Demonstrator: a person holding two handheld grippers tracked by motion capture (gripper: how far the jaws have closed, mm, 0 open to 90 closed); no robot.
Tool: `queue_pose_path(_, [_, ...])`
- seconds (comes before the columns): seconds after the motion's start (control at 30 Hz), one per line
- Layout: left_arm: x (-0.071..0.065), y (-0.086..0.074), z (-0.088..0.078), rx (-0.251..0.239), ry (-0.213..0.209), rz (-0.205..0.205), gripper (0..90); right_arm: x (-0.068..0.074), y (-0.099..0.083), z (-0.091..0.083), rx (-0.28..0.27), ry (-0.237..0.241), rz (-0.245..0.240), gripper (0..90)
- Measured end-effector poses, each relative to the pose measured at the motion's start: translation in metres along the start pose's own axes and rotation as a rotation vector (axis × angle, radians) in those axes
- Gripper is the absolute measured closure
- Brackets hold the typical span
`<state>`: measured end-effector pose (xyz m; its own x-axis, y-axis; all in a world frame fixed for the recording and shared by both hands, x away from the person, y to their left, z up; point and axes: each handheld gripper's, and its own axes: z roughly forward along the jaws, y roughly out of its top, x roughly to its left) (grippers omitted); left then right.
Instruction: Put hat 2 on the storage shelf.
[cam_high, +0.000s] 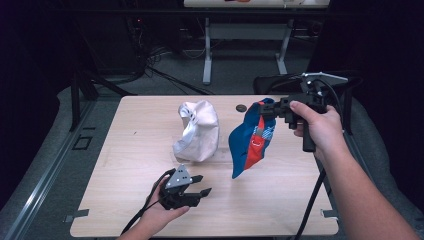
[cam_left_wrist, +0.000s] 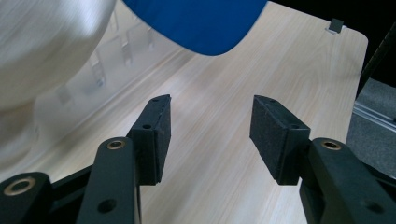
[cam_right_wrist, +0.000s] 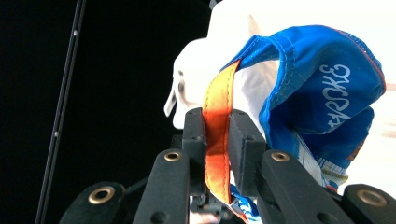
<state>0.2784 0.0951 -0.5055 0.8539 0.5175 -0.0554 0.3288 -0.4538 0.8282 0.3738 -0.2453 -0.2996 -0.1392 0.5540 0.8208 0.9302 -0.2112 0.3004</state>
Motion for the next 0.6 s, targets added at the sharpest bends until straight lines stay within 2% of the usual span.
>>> queue_pose_path(0.1, [-0.003,0.005,0.006,0.001,-0.003,0.009,47.7,0.001,0.006,-0.001,-0.013,0.004,0.007,78.2])
queue_pose_path(0.27, [-0.004,0.008,0.011,-0.002,-0.006,0.000,47.7,0.003,0.016,-0.001,-0.036,-0.008,0.012,78.1])
queue_pose_path(0.6, [-0.001,0.006,0.010,0.008,-0.003,-0.005,47.9,0.002,0.035,0.005,-0.061,-0.040,0.023,78.1])
